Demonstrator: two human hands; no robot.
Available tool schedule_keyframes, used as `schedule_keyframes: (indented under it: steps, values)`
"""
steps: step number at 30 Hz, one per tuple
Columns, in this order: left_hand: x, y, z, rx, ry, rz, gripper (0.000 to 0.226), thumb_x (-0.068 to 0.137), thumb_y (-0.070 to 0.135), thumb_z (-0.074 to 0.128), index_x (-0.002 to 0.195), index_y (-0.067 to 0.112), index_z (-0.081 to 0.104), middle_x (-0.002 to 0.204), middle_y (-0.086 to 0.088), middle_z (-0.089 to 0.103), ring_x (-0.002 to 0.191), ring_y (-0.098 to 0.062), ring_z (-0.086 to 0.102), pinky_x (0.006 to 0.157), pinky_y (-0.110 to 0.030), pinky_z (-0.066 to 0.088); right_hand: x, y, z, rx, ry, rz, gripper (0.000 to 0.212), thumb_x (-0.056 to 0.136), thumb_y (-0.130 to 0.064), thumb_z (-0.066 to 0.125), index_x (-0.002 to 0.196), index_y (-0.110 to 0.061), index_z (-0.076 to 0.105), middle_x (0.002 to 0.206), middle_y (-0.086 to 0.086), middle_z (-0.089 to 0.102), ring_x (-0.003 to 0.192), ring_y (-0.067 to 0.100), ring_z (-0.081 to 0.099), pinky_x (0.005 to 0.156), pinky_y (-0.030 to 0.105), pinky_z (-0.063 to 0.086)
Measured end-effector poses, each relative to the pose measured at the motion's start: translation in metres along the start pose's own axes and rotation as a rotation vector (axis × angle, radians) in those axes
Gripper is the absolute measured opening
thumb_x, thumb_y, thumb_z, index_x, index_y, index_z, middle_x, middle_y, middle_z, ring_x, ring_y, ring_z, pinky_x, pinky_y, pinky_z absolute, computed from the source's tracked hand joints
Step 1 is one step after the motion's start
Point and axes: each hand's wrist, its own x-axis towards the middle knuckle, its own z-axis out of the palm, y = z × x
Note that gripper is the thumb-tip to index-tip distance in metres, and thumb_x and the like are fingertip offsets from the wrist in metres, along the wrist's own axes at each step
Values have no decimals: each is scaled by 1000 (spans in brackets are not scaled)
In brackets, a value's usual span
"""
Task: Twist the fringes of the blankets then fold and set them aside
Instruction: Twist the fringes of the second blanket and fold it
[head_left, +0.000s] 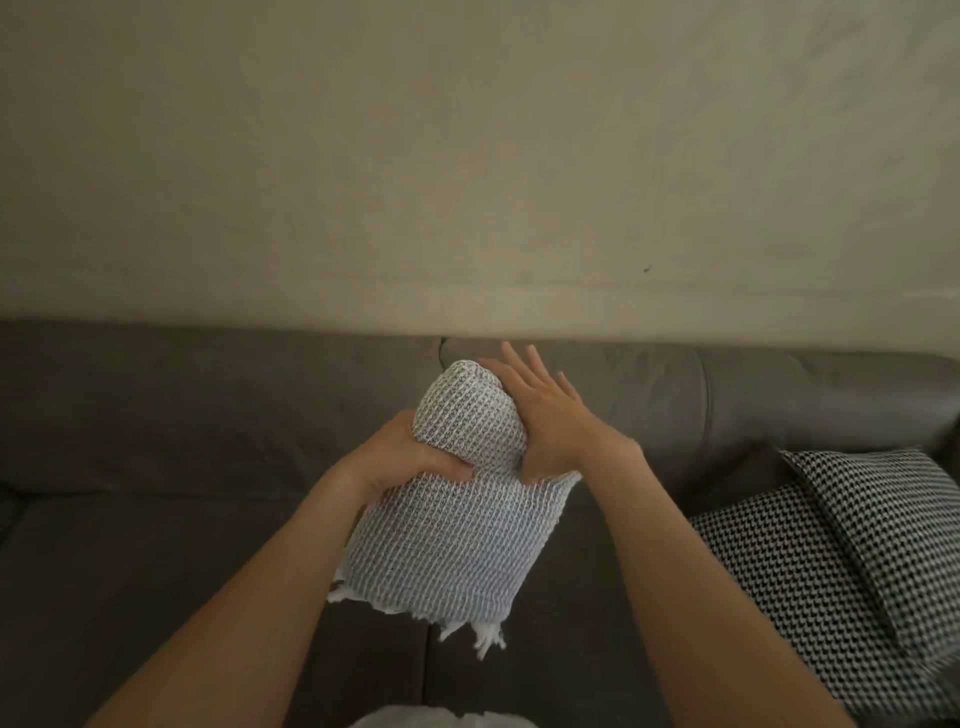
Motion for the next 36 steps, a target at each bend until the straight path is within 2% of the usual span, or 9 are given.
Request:
schedule_keyframes:
  steps: [3,5,10,17,23,27,31,33,36]
  values:
    - [-4,7,2,78,-72,-17,58,67,7,97,117,28,76,114,9,80,108,-9,74,102,-40,54,-6,12,-6,168,-206,15,128,60,-26,96,164,-32,23,171,-2,25,160,27,17,126,53,26]
    - [-6,9,2,122,-76,-12,57,66,7,97,115,28,77,113,9,80,108,-10,74,101,-41,55,-10,18,1,295,-231,28,113,57,-28,97,154,-34,40,149,-8,54,139,22,52,113,42,46]
    - [-11,6,-7,192,60,-42,60,56,12,97,110,31,77,107,11,80,103,-11,75,95,-44,59,-16,15,30,579,-405,42,84,60,-36,100,134,-44,60,127,-25,68,112,-1,65,104,30,53]
    - [-36,-23,-12,128,350,-33,57,62,14,91,112,32,69,101,9,77,90,-5,73,80,-37,60,0,-22,48,559,-254,73,37,58,-40,95,86,-20,81,93,-4,79,88,15,75,84,49,61]
    - [-70,-72,-60,4,369,-35,74,52,22,95,122,36,72,112,11,79,106,-8,74,98,-48,59,34,-88,50,437,-178,15,75,55,-38,94,120,-27,60,116,-6,66,101,17,65,84,42,59]
    - [-95,-98,-112,-70,352,0,52,64,14,97,109,32,79,107,11,81,101,-8,76,99,-47,59,65,-149,60,446,-86,72,59,53,-36,94,108,-33,71,101,-12,74,94,15,70,78,36,59]
    - [-121,-125,-174,-198,392,52,42,73,11,94,110,25,80,107,7,81,100,-12,77,92,-41,60,89,-207,76,420,62,250,82,44,-74,85,115,-39,66,109,-16,70,106,18,68,97,52,56]
    - [-139,-139,-208,-344,430,55,39,77,11,92,112,21,80,108,3,82,100,-15,78,91,-41,61,93,-240,91,527,231,380,104,45,-85,84,134,-38,58,120,-15,64,114,17,64,102,50,53]
    - [-171,-158,-256,-588,418,32,36,83,8,86,117,14,78,113,-6,81,104,-26,78,95,-48,60,103,-306,120,879,389,404,109,59,-74,90,149,-29,46,133,-9,63,120,13,63,103,41,56]
